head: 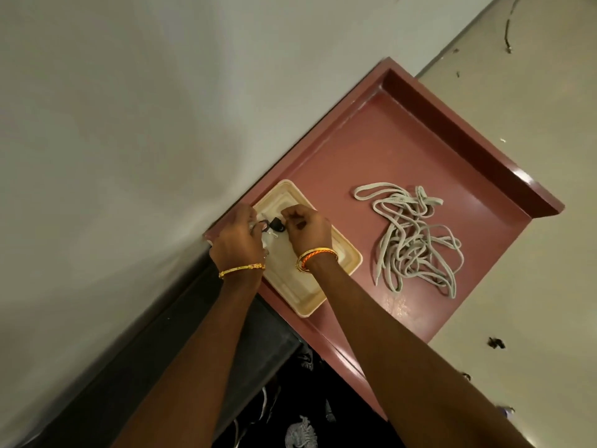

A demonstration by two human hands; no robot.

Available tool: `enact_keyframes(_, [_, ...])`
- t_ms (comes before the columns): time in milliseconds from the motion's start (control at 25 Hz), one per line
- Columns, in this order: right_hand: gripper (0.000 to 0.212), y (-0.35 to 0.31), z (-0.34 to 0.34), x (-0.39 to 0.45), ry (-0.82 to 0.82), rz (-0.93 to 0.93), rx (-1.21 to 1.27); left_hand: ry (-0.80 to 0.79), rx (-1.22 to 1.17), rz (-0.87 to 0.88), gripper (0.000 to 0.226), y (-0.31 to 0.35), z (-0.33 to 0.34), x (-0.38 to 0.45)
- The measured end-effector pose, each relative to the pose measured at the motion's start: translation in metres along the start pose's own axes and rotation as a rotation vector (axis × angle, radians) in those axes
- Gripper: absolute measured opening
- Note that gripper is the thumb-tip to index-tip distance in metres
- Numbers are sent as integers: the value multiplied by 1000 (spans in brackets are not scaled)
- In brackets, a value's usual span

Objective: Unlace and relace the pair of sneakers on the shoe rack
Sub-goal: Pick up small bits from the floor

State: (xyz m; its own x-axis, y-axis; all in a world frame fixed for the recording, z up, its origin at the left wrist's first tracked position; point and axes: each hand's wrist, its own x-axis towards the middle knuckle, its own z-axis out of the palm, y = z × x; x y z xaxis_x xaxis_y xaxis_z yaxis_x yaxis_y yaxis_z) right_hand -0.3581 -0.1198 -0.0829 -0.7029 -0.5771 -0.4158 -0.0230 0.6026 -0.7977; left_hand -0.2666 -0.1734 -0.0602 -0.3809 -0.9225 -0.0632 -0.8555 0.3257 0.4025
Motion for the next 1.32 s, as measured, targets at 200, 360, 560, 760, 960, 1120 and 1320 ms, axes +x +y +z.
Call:
enact_keyframes(200, [26, -5, -39, -25, 109, -73, 133, 70, -163, 28, 11, 16, -4, -10])
enact_keyframes(360, [25, 22, -106, -48, 403, -62, 244, -4, -300, 113, 23, 62, 2, -39])
enact_keyframes(560, [17, 101, -205, -99, 726, 160, 299, -303, -327, 469, 27, 160, 25, -116])
enact_keyframes(760, [13, 230, -284, -170, 835, 543, 247, -630, -185, 877, 19, 242, 83, -207])
enact_keyframes(960, [8, 399, -307, -199, 813, 880, 324, -989, 232, 924, 18, 280, 228, -278])
enact_keyframes(1120, [5, 524, -290, -188, 724, 1075, 459, -1073, 509, 894, 20, 278, 364, -288])
enact_keyframes(1320, [49, 625, -253, -154, 650, 1212, 461, -1061, 666, 741, 46, 249, 499, -273])
